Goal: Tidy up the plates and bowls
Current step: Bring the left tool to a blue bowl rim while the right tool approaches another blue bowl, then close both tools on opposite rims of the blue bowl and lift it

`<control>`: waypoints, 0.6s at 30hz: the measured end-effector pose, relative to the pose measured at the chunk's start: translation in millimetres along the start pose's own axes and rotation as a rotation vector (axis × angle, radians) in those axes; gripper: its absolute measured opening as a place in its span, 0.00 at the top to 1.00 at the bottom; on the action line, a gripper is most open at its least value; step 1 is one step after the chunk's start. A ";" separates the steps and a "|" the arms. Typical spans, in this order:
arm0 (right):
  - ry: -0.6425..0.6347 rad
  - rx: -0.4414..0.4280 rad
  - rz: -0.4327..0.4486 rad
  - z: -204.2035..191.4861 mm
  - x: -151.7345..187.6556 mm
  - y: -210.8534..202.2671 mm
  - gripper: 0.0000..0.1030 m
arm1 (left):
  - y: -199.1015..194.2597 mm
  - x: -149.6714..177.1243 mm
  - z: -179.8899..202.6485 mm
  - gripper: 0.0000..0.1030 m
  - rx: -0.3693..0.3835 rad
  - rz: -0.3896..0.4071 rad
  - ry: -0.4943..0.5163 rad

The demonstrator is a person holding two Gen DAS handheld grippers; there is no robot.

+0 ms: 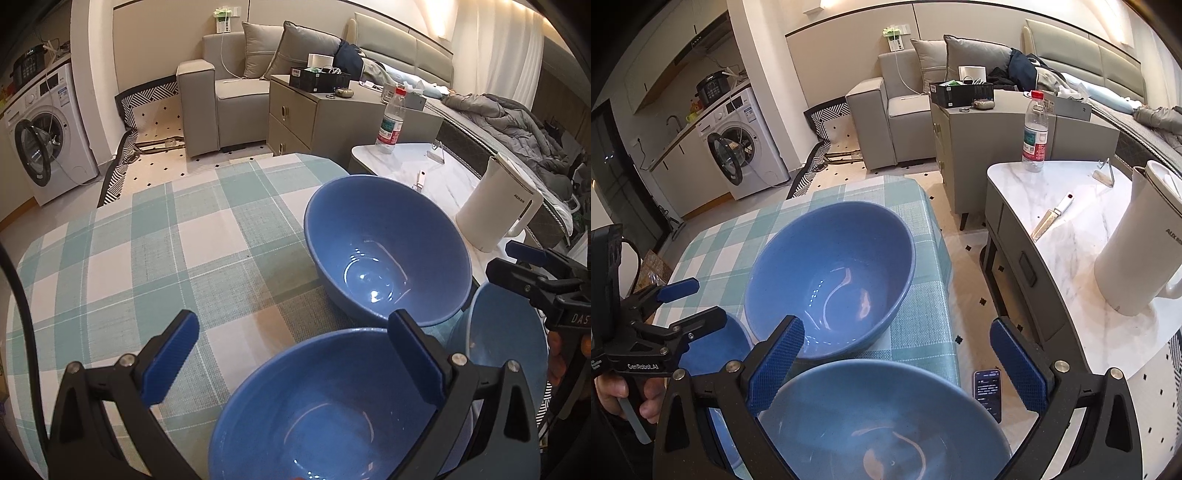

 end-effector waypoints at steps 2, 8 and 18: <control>0.002 -0.002 -0.006 -0.1 -0.3 1.9 0.01 | 2.3 -1.3 0.6 0.02 0.015 -0.004 -0.003; 0.001 -0.009 -0.026 -1.2 -0.4 10.7 0.01 | 8.4 -5.5 4.3 0.06 0.027 -0.001 0.012; 0.011 -0.039 -0.060 -3.2 -2.0 17.7 0.04 | 15.5 -13.0 4.8 0.11 0.029 -0.014 0.016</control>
Point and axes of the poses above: each gripper's, at about its wrist camera, not at the fingertips, and y roughly the way its jaws point, z to its right, x to its underside, the point moved 3 cm from there along y, roughly the way its jaws point, and after that the axes turned 4 degrees about z, right-handed, at the moved point
